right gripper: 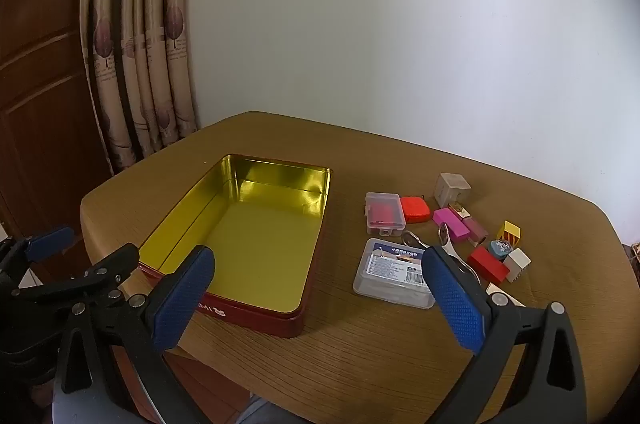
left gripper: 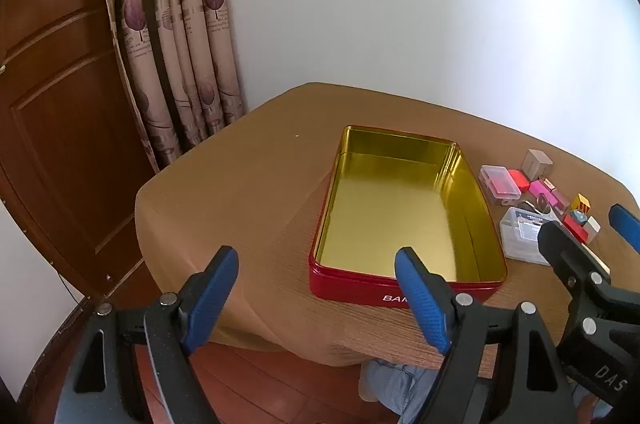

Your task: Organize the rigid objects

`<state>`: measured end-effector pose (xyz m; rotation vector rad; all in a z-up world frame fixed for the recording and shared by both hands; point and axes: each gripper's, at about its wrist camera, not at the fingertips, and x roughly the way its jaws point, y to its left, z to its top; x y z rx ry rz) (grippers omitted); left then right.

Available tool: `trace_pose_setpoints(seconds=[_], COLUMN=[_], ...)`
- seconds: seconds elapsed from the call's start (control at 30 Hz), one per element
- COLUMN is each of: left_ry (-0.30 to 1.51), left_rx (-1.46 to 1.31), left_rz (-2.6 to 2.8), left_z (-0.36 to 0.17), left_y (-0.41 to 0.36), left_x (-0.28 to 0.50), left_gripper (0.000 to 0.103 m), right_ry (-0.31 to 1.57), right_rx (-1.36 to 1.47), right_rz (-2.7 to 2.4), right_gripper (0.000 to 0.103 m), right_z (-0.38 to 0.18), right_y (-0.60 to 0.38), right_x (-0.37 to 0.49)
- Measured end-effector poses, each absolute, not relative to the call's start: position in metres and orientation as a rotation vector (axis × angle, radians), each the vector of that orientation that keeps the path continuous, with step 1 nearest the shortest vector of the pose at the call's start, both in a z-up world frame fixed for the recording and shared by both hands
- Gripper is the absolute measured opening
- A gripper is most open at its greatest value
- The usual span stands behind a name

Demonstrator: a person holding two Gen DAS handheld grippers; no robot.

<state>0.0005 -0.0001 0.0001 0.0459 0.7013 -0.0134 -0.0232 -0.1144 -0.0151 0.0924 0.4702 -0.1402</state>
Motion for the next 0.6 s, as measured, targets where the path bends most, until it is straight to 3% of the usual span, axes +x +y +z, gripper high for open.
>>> trace_pose_setpoints(seconds=[0.6], left_ry=[0.708], left_rx=[0.065], left_rz=[-0.005], left_z=[-0.0027], left_y=[0.0015], left_x=[0.001], left_gripper=[0.083], right_ry=[0.48], right_rx=[0.089], right_rz=[-0.141], right_gripper=[0.102], right_z=[-0.018], right_y=[-0.1178], right_x=[-0.0239])
